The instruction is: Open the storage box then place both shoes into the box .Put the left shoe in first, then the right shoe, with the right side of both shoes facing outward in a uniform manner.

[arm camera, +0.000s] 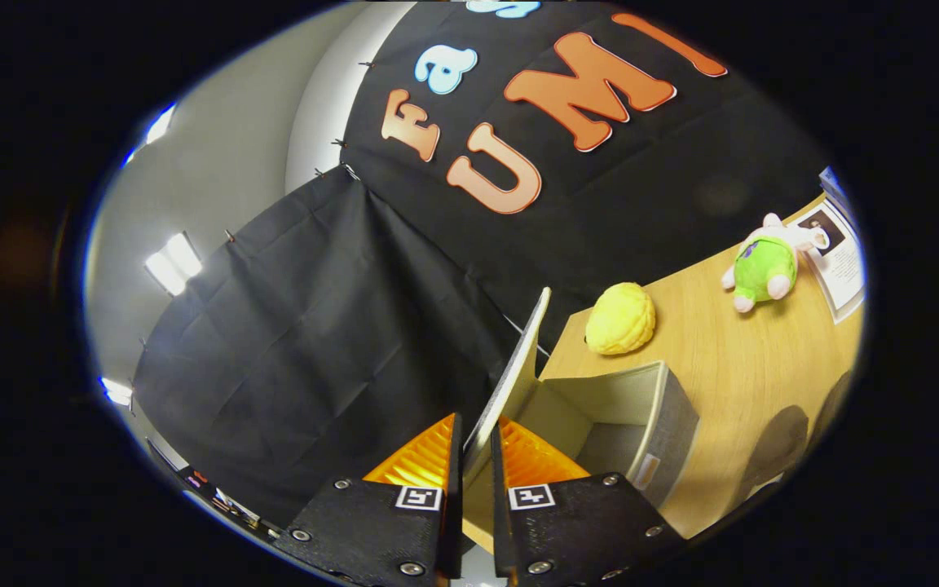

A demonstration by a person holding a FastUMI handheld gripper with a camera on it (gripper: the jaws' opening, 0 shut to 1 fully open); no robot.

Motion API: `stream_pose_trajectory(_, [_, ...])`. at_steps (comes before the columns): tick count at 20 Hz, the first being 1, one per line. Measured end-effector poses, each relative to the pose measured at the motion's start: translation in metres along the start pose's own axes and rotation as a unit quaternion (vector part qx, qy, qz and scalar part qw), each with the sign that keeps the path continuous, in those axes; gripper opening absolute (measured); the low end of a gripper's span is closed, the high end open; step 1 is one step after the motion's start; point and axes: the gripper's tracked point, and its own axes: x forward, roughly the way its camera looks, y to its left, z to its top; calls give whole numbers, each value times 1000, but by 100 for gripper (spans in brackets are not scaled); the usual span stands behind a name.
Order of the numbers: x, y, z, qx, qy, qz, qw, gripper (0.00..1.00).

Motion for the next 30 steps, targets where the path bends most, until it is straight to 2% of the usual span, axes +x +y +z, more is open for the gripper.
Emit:
stream_pose_trajectory(6, [45,56,-13,-4,-9,38,999,15])
stream_pose_trajectory(11, [79,81,-29,12,-23,51,998,15])
stream_pose_trajectory(14, [94,91,-39,-13,-36,44,998,23])
stream_pose_trajectory(17, [107,94,-51,-32,-30,36,998,34])
stream_pose_trajectory(18, [113,95,-58,-37,-19,36,999,41])
stream_pose_trajectory(20, [121,90,-83,-40,23,34,998,53])
stream_pose_trajectory(23, [123,80,-109,-55,75,20,995,65])
stream_pose_trajectory(26, [115,59,-110,-97,86,-12,992,79])
stream_pose_trajectory(30, [96,35,-87,-128,69,-57,988,88])
